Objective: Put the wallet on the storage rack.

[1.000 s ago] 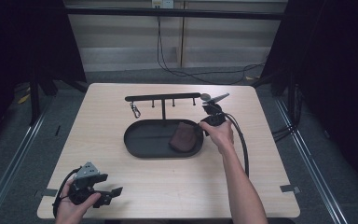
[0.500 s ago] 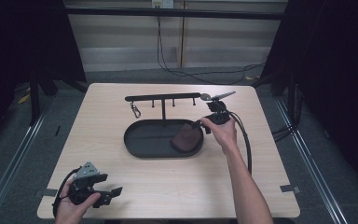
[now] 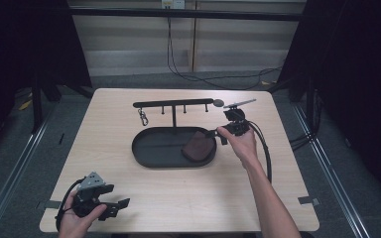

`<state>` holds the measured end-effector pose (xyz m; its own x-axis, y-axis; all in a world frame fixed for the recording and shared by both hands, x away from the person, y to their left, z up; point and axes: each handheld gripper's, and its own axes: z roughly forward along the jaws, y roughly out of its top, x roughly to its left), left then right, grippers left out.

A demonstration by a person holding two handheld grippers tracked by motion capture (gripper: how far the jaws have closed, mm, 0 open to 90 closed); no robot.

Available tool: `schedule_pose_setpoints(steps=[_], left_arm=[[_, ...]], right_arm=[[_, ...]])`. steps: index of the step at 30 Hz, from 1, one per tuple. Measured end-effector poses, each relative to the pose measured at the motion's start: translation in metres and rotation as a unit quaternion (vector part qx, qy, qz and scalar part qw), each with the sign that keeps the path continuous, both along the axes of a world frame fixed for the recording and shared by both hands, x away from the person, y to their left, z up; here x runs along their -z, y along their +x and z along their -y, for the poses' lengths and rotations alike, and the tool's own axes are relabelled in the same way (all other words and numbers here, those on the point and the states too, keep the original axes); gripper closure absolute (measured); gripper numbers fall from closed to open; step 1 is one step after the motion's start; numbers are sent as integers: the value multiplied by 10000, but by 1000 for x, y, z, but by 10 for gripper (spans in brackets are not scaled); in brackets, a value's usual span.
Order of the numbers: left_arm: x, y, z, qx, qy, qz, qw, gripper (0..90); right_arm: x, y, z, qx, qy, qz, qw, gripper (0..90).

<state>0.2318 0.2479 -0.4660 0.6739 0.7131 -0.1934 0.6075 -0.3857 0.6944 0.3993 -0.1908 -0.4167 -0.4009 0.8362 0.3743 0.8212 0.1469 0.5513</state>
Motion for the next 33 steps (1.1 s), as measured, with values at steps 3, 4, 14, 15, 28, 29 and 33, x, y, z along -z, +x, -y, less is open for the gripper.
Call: schedule_pose_setpoints(steps=[3,4,14,15,28,29,33], left_arm=[[0,1,0,-4,-3,-3,10000,207],[0,1,0,-6,5,-5,10000,207],[1,1,-2,-144,-62,-28,9999,214],[0,1,-1,-151,-70,-28,9999,214],[1,1,-1,-193,-129,-23,9997,212],[2,2,-1,-203,-135,-25,9997,213],[2,2,-2,-225,-165,-36,9996,211]], right_arm=[[-2,-6,4,-2,3,69,10000,186],[-2,-7,6,-23,6,99,9999,186],[-3,-28,26,43,-35,247,9997,176],[-2,-31,31,78,-43,272,9996,178],[-1,-68,62,323,-19,503,9982,185],[-1,-71,63,323,-74,508,9982,197],[4,-81,65,340,-66,500,9981,210]])
